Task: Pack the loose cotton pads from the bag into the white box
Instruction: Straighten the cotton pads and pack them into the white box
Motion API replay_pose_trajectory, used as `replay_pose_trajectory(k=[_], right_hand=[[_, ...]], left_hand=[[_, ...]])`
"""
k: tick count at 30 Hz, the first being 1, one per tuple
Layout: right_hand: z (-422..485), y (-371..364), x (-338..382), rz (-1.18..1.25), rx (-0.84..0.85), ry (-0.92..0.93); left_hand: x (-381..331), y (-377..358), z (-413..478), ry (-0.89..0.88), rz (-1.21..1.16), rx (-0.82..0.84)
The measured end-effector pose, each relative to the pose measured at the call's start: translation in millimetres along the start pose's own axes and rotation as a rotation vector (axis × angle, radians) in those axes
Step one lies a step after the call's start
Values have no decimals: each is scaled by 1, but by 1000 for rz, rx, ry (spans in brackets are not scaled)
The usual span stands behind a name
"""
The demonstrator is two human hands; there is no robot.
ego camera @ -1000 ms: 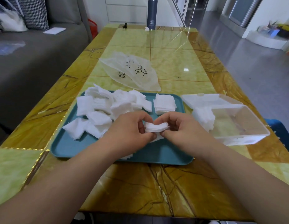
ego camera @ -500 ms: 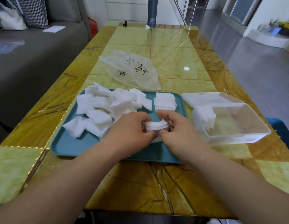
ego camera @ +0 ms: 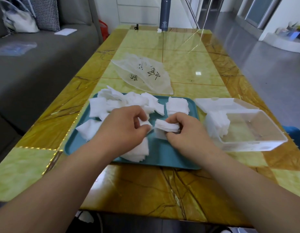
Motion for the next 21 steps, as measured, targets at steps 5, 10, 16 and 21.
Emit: replay_pose_trajectory(k=[5,10,16,21], right_hand=[[-1,-4,4,-12,13,-21],[0,-2,1,11,-6,-25],[0,7,-3,44,-64,-2],[0,18,-6,91,-104,-16]], left_hand=[[23,11,-24,120,265,257],[18,-8,-26,89,233,325],[-5,-27,-10,29,87,306],[-15,-27,-1,3,38,285]])
Point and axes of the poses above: each hand's wrist, its own z-axis towards the middle knuckle, its own y-axis out of the back of the hand, x = y × z, the point moved 2 cm from there along z, towards the middle knuckle, and after that the axes turned 13 degrees about z, right-handed, at the moved point
